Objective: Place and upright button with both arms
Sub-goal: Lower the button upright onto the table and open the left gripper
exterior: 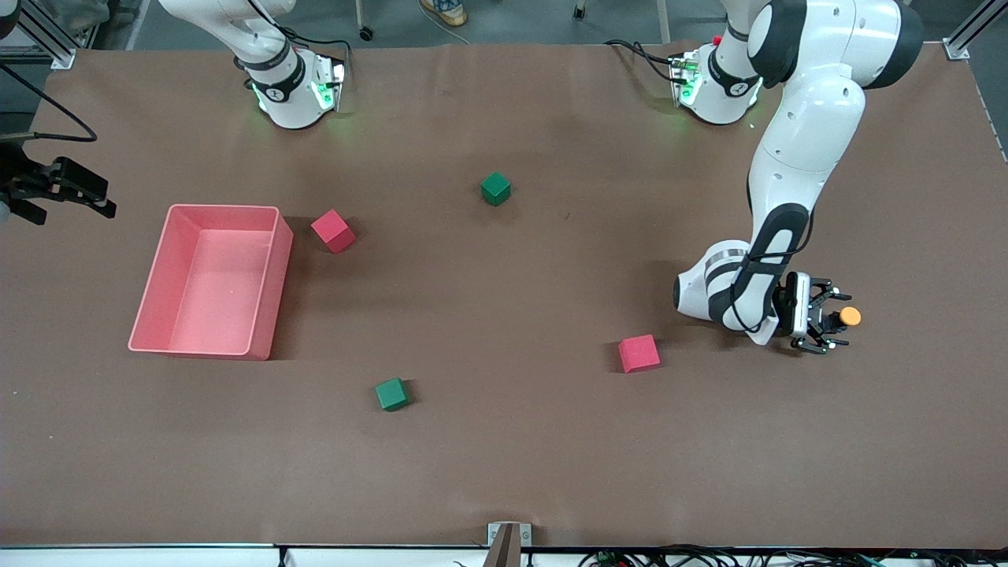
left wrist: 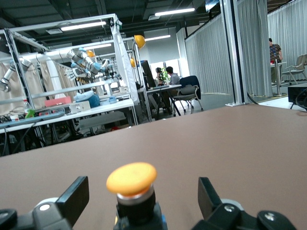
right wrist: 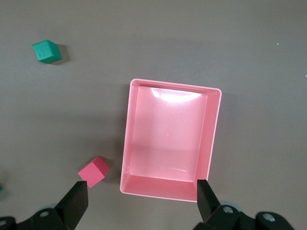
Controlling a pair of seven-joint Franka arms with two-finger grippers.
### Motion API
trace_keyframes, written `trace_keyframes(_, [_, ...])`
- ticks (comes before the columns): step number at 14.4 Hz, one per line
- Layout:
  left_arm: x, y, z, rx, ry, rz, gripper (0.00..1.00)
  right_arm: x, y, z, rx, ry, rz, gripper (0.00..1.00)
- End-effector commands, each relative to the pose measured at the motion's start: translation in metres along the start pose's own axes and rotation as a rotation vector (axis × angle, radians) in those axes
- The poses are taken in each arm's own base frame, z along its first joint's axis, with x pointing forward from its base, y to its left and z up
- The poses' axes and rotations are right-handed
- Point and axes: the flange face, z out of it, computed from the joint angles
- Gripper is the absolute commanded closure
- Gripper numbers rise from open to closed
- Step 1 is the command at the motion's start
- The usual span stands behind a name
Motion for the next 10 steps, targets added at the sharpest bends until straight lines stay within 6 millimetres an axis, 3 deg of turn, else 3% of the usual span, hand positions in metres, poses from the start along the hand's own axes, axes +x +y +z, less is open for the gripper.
trace_keyframes(1, [0.019,0.001,0.003,0.012,0.020,0.026,0.00,-0.003,-0.005,-0.005,-0.007,0.014,-0.017,0.00])
trace_keyframes(6, [0.055,0.008,0.002,0.017,0.018,0.053,0.00,-0.003,-0.007,-0.004,-0.007,0.009,-0.020,0.00])
trace_keyframes(10, [0.106,0.015,-0.001,0.035,-0.025,0.121,0.00,0.003,-0.013,-0.004,-0.014,0.036,-0.034,0.00])
